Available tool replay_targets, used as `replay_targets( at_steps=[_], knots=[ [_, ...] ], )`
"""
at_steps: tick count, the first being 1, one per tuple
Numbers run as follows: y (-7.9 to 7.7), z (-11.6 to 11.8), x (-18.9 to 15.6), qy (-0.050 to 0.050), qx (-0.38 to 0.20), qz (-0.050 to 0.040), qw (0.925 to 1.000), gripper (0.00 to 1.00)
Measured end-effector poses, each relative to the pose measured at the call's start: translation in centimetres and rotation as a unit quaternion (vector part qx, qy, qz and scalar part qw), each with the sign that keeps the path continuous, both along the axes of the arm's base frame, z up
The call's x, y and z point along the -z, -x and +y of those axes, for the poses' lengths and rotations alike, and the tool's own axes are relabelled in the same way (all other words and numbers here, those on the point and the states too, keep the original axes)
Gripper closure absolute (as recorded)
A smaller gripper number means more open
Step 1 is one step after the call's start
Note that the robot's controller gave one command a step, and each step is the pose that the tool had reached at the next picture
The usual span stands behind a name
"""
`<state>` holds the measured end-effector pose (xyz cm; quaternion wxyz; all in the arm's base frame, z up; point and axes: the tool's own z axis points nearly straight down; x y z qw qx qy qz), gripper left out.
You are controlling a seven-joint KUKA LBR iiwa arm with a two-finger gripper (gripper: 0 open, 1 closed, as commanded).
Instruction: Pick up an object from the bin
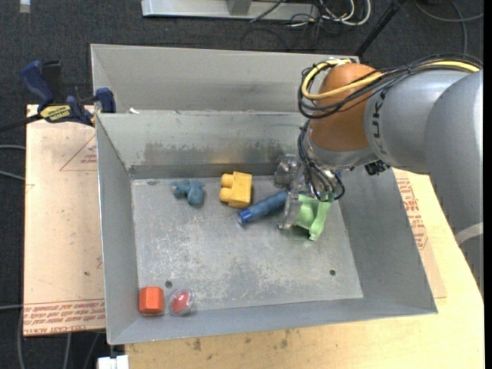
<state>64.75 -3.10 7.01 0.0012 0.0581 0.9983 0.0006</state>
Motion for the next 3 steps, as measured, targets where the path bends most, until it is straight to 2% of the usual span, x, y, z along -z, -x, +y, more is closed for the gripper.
replay_targets(
  at_steps=[1, 3],
  knots=[
    [0.0, 0.1, 0.0, 0.000, 0.000, 0.0007, 1.0000, 1.00],
    [-0.3, 0.2, -8.8, 0.000, -0.002, -0.0026, 1.0000, 1.00]
  ],
)
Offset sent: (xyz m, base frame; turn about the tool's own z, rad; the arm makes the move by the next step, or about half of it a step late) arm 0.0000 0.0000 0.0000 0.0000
